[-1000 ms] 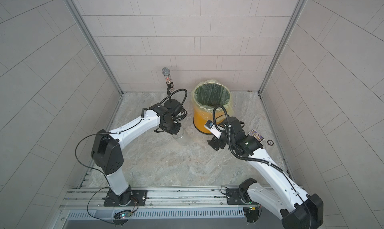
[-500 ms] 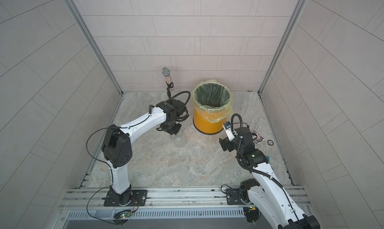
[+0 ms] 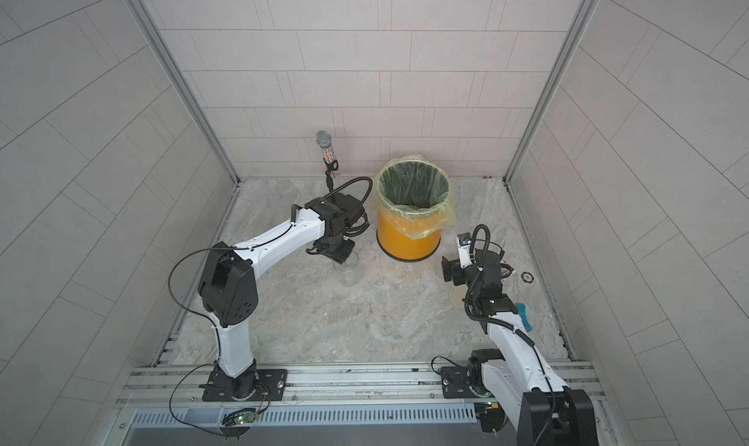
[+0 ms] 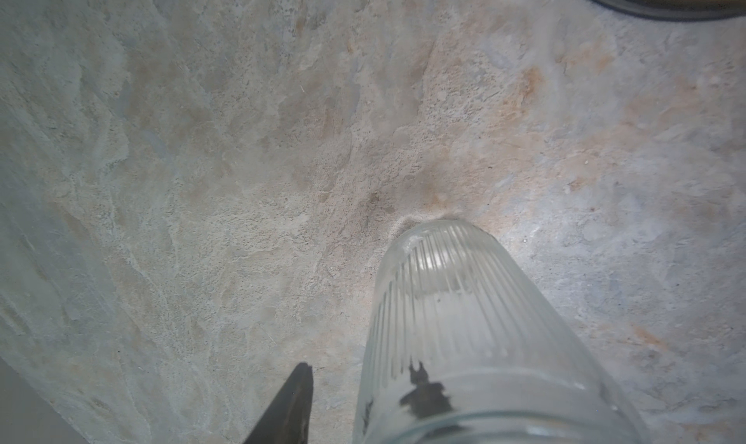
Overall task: Empty expired oatmeal from jars
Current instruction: Place the jar at the center of the board.
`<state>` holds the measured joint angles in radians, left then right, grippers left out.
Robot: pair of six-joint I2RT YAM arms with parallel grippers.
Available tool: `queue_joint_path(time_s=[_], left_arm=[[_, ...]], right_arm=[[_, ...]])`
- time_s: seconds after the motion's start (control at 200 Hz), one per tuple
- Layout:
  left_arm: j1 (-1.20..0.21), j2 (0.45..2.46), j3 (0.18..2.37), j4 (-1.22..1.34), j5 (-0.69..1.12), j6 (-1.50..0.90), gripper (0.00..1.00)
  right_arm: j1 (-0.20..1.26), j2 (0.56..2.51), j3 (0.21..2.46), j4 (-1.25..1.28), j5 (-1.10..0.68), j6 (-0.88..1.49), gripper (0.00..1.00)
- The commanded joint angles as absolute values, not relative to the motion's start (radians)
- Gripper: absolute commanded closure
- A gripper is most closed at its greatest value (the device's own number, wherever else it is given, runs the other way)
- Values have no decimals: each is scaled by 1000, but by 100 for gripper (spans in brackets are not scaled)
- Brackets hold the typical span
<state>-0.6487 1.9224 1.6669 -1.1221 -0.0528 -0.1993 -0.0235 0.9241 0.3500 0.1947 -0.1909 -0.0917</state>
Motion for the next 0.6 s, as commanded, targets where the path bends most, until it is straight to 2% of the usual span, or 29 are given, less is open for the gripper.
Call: queue_joint_path(time_s=[0.0,0.095,0.11,0.125,0.145,0.18,0.33,0.43,0.595], left_arm=[[-655,1877,1676,-1110,-54,-207,44],[-654,1847,1681,-1085,-65,-219,29],[-655,1841,1680,-1080,-66,-219,22],[-654,1834,1680,-1073,-69,-222,18],[-654,1824,1677,-1066,-72,-221,7],[-654,1806,1677,-1054,-87,-225,1],[-649,1702,1627,-975,-191,-254,0],[-627,1617,1545,-890,-236,-265,0],[-563,1438,1313,-669,-322,-285,0]], right_arm=[[-45,979,331,398,-181,-17,1],[-48,1064,331,482,-170,16,0],[-48,1080,331,498,-166,16,1],[-48,1095,329,513,-165,16,1],[-48,1117,325,541,-161,15,1],[-49,1160,316,603,-148,13,0],[-58,1326,297,815,-124,18,1],[-61,1332,356,702,-127,32,1],[-61,1360,341,784,-113,62,1]])
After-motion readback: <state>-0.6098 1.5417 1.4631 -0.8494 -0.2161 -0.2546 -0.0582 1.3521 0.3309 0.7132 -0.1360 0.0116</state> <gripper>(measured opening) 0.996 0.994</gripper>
